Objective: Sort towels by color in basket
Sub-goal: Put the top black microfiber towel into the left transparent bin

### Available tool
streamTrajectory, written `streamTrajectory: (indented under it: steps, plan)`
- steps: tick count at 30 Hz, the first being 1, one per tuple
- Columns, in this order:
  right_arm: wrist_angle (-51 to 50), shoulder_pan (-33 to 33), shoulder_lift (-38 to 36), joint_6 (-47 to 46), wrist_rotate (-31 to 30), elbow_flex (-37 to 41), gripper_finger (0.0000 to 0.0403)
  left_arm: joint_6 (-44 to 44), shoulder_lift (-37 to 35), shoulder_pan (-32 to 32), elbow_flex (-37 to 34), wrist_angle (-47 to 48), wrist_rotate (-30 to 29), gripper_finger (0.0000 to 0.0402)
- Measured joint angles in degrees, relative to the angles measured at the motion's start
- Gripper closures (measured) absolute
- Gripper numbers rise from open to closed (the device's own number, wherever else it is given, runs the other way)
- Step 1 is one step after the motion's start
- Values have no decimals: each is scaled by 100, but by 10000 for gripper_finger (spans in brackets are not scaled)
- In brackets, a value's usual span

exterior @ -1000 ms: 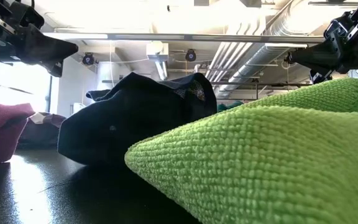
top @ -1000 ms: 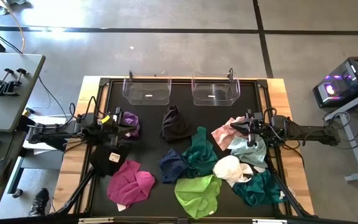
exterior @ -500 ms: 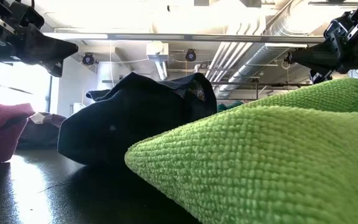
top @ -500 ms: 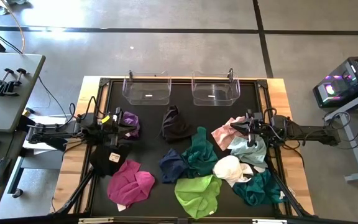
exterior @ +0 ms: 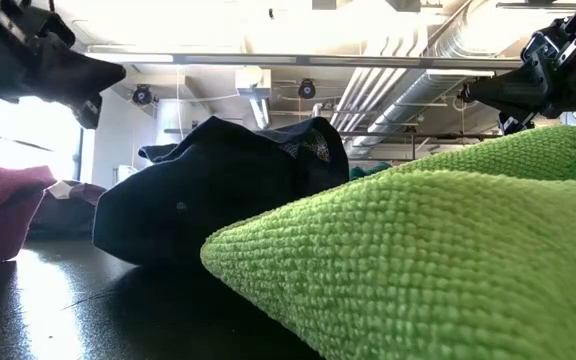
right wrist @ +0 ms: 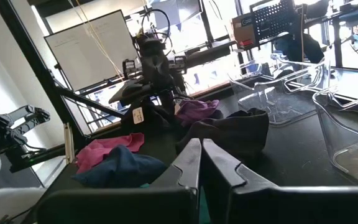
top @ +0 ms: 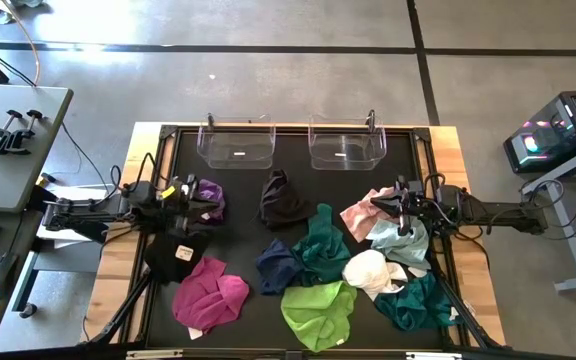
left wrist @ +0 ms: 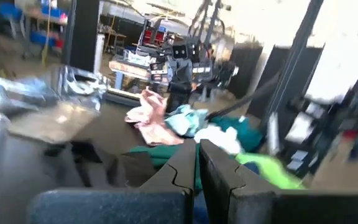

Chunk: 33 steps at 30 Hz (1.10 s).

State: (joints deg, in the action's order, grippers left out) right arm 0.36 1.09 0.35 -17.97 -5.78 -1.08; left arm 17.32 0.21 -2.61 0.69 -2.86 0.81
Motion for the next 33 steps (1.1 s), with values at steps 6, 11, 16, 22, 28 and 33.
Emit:
streamTrajectory:
  steps: [6, 11, 16, 22, 28, 33]
  plan:
    - [0, 0, 0, -1, 0, -1, 401, 864, 38, 271, 0, -586, 648, 392]
    - [0, -1, 1, 1, 0, 0, 401, -145, 491, 1329, 1, -2704, 526, 392]
    - [2, 1, 1, -1, 0, -2, 401, -1575, 1752, 2276, 85, -3491, -1123, 392]
    - [2, -1, 1, -1, 0, 0, 401, -1999, 3615, 2471, 730, -3405, -2388, 392]
    - [0, 1, 1, -1, 0, -1, 401, -2724, 5011, 2373, 1559, -2940, -2812, 364]
    - [0, -1, 1, 0, 0, 0, 401, -2422, 6031, 2072, 2215, -2706, -2573, 292]
